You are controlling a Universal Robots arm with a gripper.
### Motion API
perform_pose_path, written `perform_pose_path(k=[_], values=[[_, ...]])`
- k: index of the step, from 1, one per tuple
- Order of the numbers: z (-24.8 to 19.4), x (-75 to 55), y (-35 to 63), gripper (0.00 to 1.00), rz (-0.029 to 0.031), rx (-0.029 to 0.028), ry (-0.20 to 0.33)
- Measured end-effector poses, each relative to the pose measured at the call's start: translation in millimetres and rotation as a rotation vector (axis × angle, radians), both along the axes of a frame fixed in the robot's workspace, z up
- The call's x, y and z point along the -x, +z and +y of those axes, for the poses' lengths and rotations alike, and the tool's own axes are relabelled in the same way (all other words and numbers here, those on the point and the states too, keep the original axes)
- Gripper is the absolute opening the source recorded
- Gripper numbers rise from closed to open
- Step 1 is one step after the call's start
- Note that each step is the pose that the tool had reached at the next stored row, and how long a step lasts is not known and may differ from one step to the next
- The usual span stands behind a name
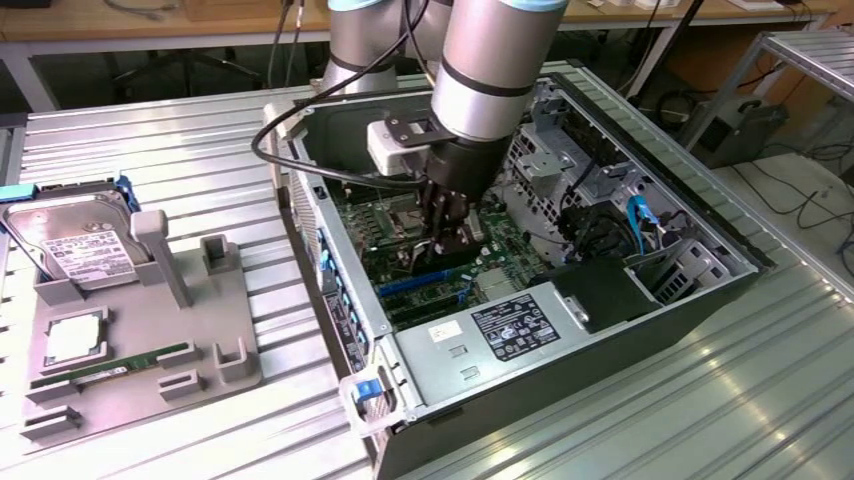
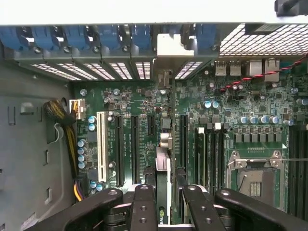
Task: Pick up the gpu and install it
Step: 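Insert the gpu into the slot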
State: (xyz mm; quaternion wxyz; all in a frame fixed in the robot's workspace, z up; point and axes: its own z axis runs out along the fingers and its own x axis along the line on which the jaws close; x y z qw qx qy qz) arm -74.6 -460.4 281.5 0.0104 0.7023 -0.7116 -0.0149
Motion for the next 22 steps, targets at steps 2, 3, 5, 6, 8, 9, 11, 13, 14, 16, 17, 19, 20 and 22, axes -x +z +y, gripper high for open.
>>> perform_pose_path(k=[2,3,5,6,8,9,11,13,14,16,17,19,20,22], values=[[0.0,0.0,-2.0,0.26,0.0003,0.0001,0.000],[0.0,0.1,-2.7,0.26,0.0008,0.0001,0.001],[0.0,0.1,-4.4,0.26,0.0019,0.0002,0.003],[0.0,0.1,-5.5,0.26,0.0021,0.0002,0.004],[0.0,0.1,-8.1,0.26,0.0022,0.0002,0.006],[0.0,0.3,-9.9,0.26,0.0023,0.0001,0.007],[0.0,0.8,-12.7,0.26,0.0022,0.0001,0.009],[0.0,1.2,-14.2,0.26,0.0023,0.0003,0.010],[0.1,1.2,-14.4,0.26,0.0023,0.0003,0.010],[1.2,1.3,-14.5,0.26,0.0022,0.0000,0.011],[1.8,1.3,-14.6,0.26,0.0022,0.0000,0.011],[2.8,1.7,-14.8,0.26,0.0022,-0.0002,0.011],[3.1,2.0,-14.9,0.26,0.0022,-0.0001,0.011],[3.8,3.6,-15.5,0.26,0.0023,0.0001,0.011]])
